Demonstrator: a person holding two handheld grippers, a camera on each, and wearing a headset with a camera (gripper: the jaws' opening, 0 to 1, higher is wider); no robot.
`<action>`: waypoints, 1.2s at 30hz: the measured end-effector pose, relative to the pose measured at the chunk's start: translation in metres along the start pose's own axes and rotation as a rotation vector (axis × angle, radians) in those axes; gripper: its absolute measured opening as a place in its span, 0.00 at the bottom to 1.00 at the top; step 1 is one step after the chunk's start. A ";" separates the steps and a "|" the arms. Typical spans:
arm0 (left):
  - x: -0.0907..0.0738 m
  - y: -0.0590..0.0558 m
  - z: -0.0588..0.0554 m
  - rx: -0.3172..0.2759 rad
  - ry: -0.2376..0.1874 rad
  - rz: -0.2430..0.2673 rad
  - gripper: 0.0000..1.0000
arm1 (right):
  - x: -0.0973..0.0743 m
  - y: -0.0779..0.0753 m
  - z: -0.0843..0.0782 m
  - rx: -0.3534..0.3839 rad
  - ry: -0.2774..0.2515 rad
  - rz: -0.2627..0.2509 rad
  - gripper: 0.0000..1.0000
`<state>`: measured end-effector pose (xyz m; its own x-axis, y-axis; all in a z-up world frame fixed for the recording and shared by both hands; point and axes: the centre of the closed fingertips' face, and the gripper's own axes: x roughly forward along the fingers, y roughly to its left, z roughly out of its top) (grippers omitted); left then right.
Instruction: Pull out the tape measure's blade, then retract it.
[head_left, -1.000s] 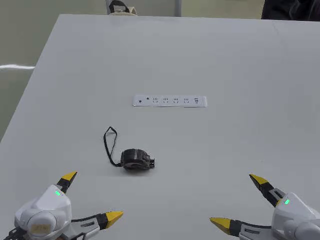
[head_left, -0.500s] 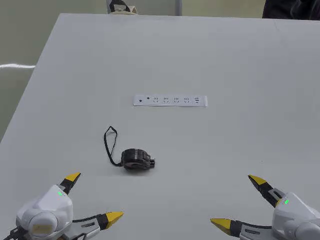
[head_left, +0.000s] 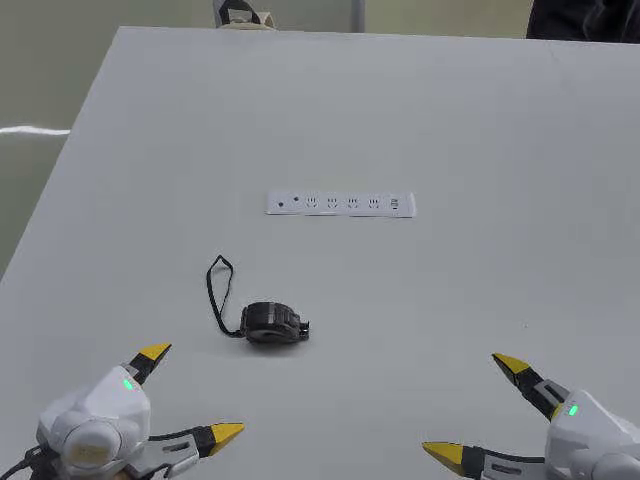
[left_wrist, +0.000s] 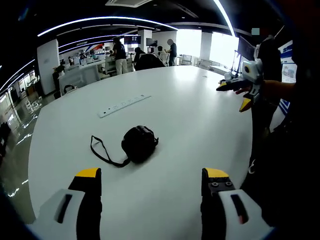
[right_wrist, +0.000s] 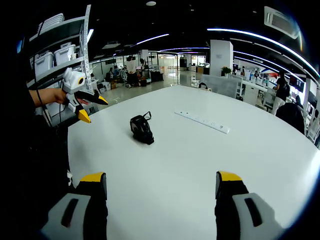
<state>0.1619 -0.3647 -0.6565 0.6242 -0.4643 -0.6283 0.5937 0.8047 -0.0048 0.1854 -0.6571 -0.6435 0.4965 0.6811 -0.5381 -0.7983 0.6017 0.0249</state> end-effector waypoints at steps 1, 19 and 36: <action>0.002 0.000 0.001 0.009 0.002 -0.006 0.77 | 0.001 0.000 0.000 -0.001 0.001 0.005 0.91; 0.049 0.022 0.008 0.159 0.050 -0.102 0.59 | 0.029 -0.006 -0.002 -0.112 0.027 0.101 0.70; 0.090 0.041 0.013 0.277 0.126 -0.203 0.47 | 0.077 -0.010 -0.006 -0.193 0.054 0.215 0.56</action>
<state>0.2491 -0.3782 -0.7029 0.4221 -0.5414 -0.7271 0.8249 0.5620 0.0603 0.2296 -0.6131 -0.6899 0.2945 0.7581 -0.5819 -0.9358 0.3522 -0.0147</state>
